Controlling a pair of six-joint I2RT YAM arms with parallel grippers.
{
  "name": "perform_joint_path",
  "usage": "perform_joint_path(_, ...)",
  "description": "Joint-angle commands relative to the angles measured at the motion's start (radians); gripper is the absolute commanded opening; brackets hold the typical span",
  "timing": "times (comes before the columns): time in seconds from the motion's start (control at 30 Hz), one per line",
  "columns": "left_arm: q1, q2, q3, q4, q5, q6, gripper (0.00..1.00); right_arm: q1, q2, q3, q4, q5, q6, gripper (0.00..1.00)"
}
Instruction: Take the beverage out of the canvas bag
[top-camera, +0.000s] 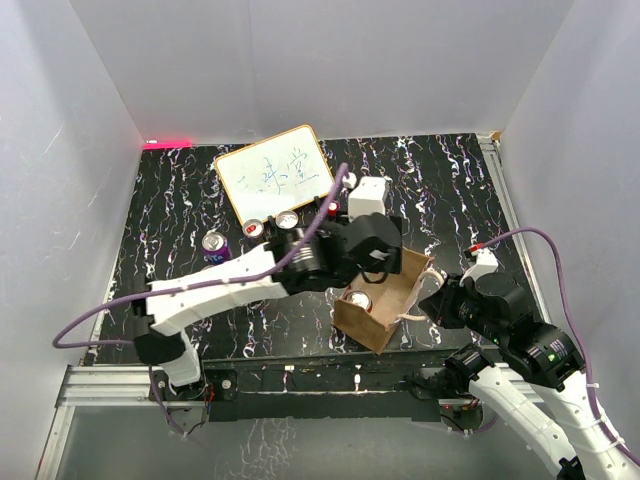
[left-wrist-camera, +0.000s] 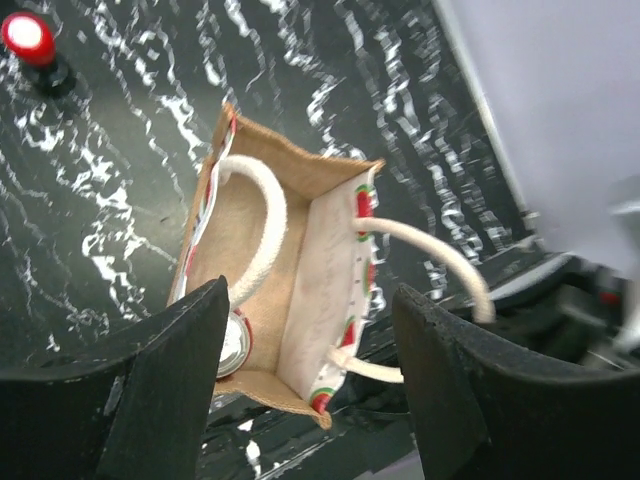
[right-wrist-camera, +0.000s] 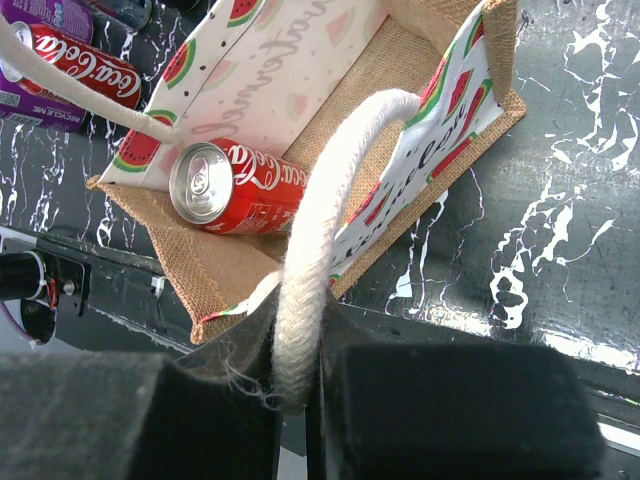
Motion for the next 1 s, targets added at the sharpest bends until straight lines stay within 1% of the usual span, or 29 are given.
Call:
perform_joint_path(0.0, 0.002, -0.150, -0.063, 0.200, 0.036, 0.065, 0.61, 0.008, -0.006, -0.006, 0.058, 0.002, 0.001, 0.12)
perform_joint_path(0.07, 0.002, -0.166, -0.111, 0.283, 0.116, 0.087, 0.57, 0.008, -0.004, -0.006, 0.058, 0.002, 0.001, 0.12)
perform_joint_path(0.13, 0.002, -0.155, -0.134, 0.303, 0.168, 0.083, 0.51, 0.008, -0.004, -0.008, 0.060, 0.001, 0.001, 0.12)
perform_joint_path(0.23, 0.001, -0.100, -0.119, 0.227, 0.205, 0.040, 0.41, 0.008, -0.004, -0.008, 0.060, 0.000, 0.003, 0.12)
perform_joint_path(0.3, 0.001, -0.042, -0.072, 0.134, 0.216, -0.014, 0.31, 0.008, -0.004, -0.008, 0.059, 0.000, 0.003, 0.12)
perform_joint_path(0.37, 0.003, 0.022, -0.035, 0.028, 0.225, -0.072, 0.28, 0.008, -0.003, -0.008, 0.058, -0.001, 0.002, 0.12)
perform_joint_path(0.5, 0.005, 0.099, -0.042, -0.060, 0.264, -0.113, 0.30, 0.008, -0.004, -0.006, 0.059, -0.005, 0.000, 0.11)
perform_joint_path(0.63, 0.030, 0.141, -0.067, -0.126, 0.283, -0.156, 0.30, 0.008, -0.005, -0.007, 0.057, -0.008, -0.003, 0.11)
perform_joint_path(0.73, 0.047, 0.174, -0.046, -0.221, 0.246, -0.179, 0.33, 0.009, -0.007, -0.008, 0.058, -0.011, -0.005, 0.12)
perform_joint_path(0.8, 0.053, 0.183, -0.035, -0.240, 0.226, -0.166, 0.36, 0.009, -0.008, -0.008, 0.059, -0.011, -0.006, 0.12)
perform_joint_path(0.97, 0.062, 0.203, 0.009, -0.272, 0.212, -0.104, 0.50, 0.010, -0.010, -0.008, 0.062, -0.014, -0.010, 0.12)
